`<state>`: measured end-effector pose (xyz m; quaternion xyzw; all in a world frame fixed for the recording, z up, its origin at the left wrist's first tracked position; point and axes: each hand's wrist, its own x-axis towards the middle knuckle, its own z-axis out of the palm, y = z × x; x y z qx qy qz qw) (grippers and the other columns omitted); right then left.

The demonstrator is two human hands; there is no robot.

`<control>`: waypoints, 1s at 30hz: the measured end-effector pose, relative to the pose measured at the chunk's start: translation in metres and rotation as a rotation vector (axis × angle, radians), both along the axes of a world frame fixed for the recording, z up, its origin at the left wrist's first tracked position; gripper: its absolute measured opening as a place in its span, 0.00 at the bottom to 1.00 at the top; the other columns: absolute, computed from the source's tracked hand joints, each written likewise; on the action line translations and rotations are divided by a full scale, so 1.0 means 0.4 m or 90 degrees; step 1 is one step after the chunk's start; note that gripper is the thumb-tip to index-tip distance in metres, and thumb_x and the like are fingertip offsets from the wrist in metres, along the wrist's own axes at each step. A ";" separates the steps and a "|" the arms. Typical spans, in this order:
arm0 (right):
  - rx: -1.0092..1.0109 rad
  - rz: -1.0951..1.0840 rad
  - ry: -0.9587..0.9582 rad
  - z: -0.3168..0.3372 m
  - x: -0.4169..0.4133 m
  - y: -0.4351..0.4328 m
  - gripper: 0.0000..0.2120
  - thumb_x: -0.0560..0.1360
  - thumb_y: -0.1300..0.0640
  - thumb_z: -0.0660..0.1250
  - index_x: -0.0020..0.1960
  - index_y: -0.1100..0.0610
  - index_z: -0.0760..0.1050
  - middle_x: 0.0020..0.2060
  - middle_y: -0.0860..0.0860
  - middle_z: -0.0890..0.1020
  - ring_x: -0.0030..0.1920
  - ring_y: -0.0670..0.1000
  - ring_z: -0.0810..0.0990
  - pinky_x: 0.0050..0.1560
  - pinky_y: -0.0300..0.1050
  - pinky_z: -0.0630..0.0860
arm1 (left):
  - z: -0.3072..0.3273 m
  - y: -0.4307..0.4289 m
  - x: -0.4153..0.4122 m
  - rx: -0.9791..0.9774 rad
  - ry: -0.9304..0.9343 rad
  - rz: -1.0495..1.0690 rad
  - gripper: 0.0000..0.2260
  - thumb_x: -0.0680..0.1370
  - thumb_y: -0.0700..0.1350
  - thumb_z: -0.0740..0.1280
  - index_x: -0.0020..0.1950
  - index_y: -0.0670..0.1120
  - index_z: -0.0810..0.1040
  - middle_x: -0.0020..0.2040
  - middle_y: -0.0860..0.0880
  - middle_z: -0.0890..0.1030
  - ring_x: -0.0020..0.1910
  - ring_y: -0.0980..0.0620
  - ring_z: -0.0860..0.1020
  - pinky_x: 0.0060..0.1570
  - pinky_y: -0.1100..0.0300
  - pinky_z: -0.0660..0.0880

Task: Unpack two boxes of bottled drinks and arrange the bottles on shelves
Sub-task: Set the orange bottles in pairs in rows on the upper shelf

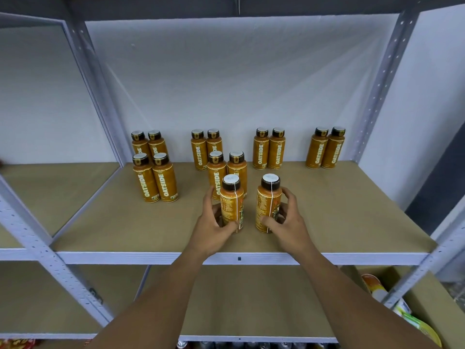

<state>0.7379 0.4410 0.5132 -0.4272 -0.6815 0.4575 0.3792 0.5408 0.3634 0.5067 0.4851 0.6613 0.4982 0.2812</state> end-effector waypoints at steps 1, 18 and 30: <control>0.003 0.003 -0.006 -0.001 0.001 0.000 0.43 0.75 0.57 0.75 0.78 0.38 0.53 0.73 0.51 0.72 0.68 0.51 0.74 0.67 0.49 0.72 | -0.001 0.000 0.000 -0.002 0.005 -0.004 0.47 0.75 0.44 0.77 0.80 0.65 0.47 0.72 0.55 0.74 0.69 0.56 0.73 0.67 0.57 0.72; 0.020 -0.006 -0.034 -0.014 -0.003 0.006 0.42 0.74 0.60 0.76 0.76 0.39 0.54 0.65 0.45 0.75 0.62 0.47 0.75 0.60 0.42 0.72 | -0.004 0.007 0.013 0.010 0.059 0.069 0.50 0.72 0.54 0.80 0.81 0.63 0.46 0.72 0.53 0.75 0.66 0.52 0.76 0.65 0.55 0.75; 0.042 -0.012 -0.049 -0.005 -0.003 -0.003 0.41 0.74 0.60 0.75 0.76 0.42 0.55 0.63 0.45 0.74 0.61 0.46 0.74 0.59 0.40 0.72 | -0.001 0.002 0.010 0.002 0.051 0.058 0.50 0.74 0.50 0.79 0.80 0.66 0.45 0.71 0.52 0.76 0.68 0.51 0.76 0.67 0.51 0.76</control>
